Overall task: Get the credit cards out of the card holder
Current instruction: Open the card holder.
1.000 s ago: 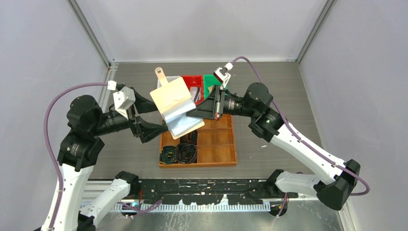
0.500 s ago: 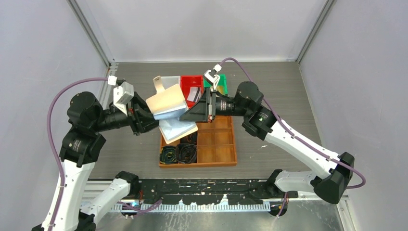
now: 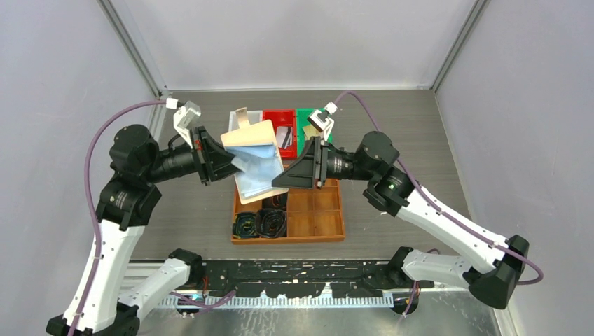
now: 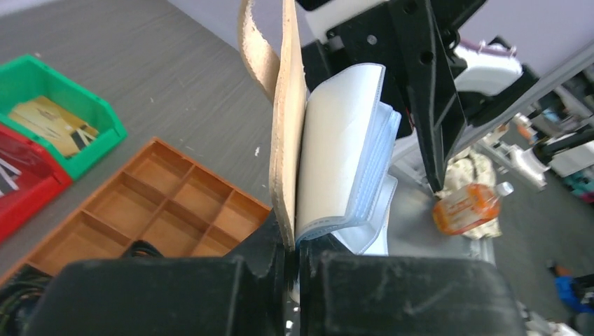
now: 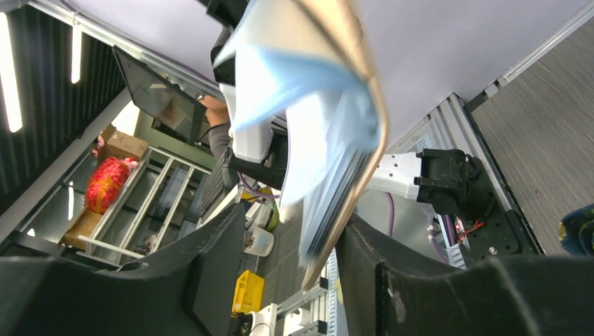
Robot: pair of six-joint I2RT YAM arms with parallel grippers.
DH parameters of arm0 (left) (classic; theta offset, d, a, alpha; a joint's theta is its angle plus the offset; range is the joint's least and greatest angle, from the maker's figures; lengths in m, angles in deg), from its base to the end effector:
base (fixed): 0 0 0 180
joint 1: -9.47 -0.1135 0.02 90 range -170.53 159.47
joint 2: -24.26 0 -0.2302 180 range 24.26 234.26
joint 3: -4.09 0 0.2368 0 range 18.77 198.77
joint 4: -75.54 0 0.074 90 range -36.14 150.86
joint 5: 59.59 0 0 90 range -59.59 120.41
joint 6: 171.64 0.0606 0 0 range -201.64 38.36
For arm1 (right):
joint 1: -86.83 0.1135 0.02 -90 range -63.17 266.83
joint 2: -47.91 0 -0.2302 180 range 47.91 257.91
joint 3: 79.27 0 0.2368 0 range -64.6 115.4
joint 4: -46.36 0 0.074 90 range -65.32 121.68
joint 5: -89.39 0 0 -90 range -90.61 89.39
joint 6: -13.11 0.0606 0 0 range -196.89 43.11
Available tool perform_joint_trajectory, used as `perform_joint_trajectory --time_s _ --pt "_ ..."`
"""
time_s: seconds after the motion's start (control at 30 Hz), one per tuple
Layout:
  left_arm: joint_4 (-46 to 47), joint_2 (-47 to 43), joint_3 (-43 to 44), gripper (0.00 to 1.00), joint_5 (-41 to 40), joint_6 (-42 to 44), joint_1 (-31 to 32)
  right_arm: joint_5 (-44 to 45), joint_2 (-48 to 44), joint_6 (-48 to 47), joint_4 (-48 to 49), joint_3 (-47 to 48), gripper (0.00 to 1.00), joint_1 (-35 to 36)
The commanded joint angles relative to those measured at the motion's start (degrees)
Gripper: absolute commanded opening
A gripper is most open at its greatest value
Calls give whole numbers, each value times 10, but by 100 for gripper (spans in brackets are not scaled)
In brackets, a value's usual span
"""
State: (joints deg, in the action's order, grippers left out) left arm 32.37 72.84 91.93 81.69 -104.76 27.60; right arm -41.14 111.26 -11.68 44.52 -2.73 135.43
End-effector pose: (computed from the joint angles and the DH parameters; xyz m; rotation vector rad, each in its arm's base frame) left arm 0.1399 -0.0956 0.4283 0.6544 1.6485 -1.2595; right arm 0.1457 0.2248 0.3969 -0.4978 1.7410 2.0211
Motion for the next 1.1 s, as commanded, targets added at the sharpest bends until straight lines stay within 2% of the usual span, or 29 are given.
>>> perform_joint_trajectory --time_s 0.0,0.07,0.17,0.43,0.7,0.77,0.87,1.0,1.07 --pt "54 9 13 0 -13 -114 -2 7 -58 -42 30 -31 55 1" --pt "65 11 13 0 -7 -139 -2 21 -75 -54 30 -49 55 0" --pt "74 15 16 0 5 -158 -2 41 -90 -69 27 -62 48 -1" --pt "82 26 25 0 33 -189 -2 112 -94 -128 -26 -49 21 -1" --pt "86 30 25 0 58 -205 -2 176 -80 -137 -40 -35 16 -1" --pt "85 30 23 0 62 -206 -2 188 -80 -134 -31 -35 16 -1" --pt "87 31 20 0 68 -206 -2 186 -76 -128 -12 -38 21 -1" --pt "87 32 20 0 70 -207 -2 147 -66 -113 23 -39 43 0" --pt "86 32 21 0 70 -207 -2 134 -66 -108 35 -42 45 -1"
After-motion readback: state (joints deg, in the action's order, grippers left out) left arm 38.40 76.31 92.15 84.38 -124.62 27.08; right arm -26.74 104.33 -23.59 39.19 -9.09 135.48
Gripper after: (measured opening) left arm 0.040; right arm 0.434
